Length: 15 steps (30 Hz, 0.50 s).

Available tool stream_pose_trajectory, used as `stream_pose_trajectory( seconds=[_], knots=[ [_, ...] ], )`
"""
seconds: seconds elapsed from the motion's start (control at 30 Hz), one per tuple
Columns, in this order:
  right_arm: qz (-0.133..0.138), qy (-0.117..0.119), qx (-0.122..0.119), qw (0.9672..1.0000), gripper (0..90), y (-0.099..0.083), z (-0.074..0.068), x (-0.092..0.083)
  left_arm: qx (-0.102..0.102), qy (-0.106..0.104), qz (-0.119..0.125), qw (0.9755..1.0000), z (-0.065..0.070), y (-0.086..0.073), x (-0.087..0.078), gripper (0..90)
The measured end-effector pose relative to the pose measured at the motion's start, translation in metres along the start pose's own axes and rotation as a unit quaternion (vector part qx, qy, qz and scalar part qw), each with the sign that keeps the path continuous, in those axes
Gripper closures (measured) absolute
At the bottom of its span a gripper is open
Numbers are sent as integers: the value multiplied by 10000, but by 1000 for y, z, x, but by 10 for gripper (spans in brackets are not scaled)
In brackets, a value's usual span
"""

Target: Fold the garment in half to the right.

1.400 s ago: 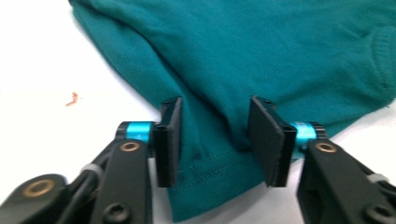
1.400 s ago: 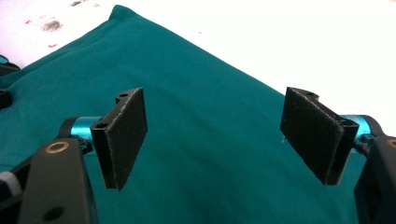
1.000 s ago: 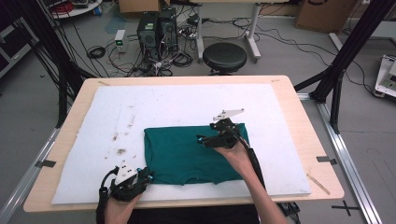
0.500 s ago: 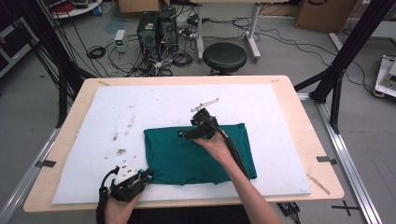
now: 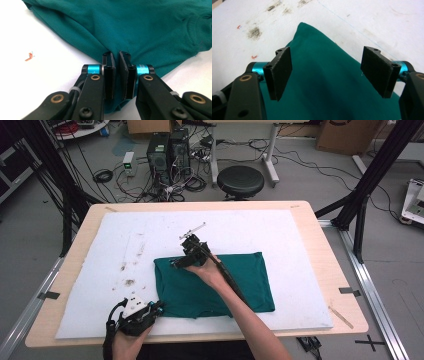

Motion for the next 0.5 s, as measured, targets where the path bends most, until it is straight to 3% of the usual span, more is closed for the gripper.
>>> stream_pose_trajectory(
  seconds=[0.5],
  knots=[
    [-250,169,-30,9995,268,20,-8,32,0,-8,1,10000,0,0,0,830]
  ],
)
Point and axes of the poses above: each handheld gripper's, and its own axes: x roughly forward along the jaws, y roughly out of its top, z roughly to its right, the point moved 4 cm from there along x, roughly forward along the jaws, and after that the axes turned 8 degrees about -z, right-handed, at the moved point
